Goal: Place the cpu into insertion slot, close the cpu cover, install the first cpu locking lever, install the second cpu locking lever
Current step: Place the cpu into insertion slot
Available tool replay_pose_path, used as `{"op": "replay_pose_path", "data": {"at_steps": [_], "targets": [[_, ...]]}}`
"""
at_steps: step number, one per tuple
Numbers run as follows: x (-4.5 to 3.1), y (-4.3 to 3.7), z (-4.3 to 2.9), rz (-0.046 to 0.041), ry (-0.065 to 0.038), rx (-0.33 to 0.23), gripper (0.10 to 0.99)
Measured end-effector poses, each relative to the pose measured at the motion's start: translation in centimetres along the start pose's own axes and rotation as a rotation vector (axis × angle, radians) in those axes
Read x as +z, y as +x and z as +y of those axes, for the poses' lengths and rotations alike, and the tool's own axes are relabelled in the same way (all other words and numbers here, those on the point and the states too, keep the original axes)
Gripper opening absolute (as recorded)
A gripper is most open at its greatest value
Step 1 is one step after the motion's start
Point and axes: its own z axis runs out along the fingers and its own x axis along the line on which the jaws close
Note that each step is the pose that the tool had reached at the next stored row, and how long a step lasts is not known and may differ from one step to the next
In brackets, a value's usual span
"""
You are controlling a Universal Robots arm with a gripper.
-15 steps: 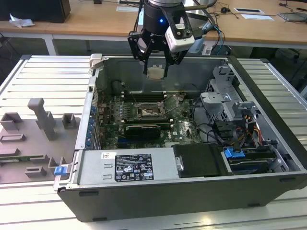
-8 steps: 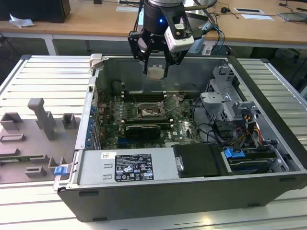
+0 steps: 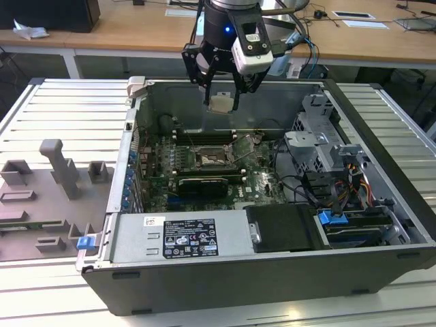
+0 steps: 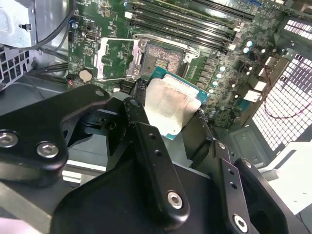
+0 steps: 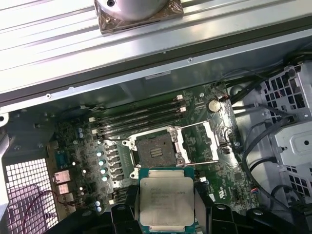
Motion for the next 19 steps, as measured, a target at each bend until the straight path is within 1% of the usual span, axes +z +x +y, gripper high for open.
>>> {"op": "replay_pose_path", "data": {"at_steps": [9, 19], "targets": [[0.00, 0.00, 0.00, -0.0033, -0.001, 0.038, 0.541], [0.00, 0.00, 0.00, -0.0060, -0.001, 0.067, 0.541]]}}
